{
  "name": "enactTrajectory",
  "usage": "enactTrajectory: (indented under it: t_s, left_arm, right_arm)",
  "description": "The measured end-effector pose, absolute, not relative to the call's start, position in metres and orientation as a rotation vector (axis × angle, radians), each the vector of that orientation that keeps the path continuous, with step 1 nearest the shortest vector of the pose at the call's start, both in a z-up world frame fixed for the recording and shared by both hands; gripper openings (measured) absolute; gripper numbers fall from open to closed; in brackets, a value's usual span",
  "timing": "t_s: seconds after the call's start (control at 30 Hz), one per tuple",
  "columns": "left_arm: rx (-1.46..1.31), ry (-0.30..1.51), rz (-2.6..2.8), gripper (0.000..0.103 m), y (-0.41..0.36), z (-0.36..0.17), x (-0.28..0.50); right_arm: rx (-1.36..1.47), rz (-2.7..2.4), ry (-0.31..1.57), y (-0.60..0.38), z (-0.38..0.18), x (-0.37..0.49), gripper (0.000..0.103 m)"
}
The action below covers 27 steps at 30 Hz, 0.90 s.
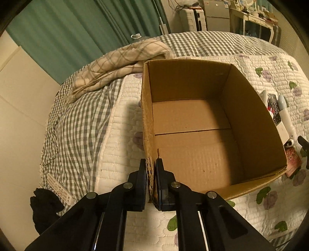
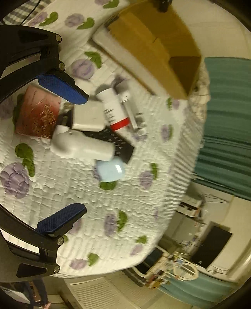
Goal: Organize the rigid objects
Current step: 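Clamp the box wall with the left tool while the right tool grasps the white cylinder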
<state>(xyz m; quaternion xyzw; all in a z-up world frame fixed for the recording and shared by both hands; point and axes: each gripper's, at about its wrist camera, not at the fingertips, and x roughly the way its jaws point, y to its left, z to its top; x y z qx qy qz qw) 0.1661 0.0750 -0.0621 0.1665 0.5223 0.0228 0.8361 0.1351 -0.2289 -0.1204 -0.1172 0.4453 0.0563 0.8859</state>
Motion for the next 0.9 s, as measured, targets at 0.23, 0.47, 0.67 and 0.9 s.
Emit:
enactTrajectory:
  t_s: [0.23,0.47,0.67,0.9]
  left_arm:
    - [0.343,1.133,0.042,0.008,0.077,-0.06,0.17]
    - [0.348,1.139,0.031,0.009,0.075,-0.059,0.166]
    - [0.35,1.134,0.024,0.008,0.075,-0.058,0.163]
    - [0.313,1.15,0.016,0.009,0.08,-0.058,0.167]
  right_arm:
    - [-0.183,0.17,1.025,-0.234,-0.15,0.15,0.079]
    - [-0.079,0.216,1.086,-0.241,-0.162,0.17,0.07]
    - [-0.014,0.267,1.119,-0.238,-0.171,0.179,0.07]
    - [-0.013,0.24,1.088,-0.247,-0.16,0.169,0.041]
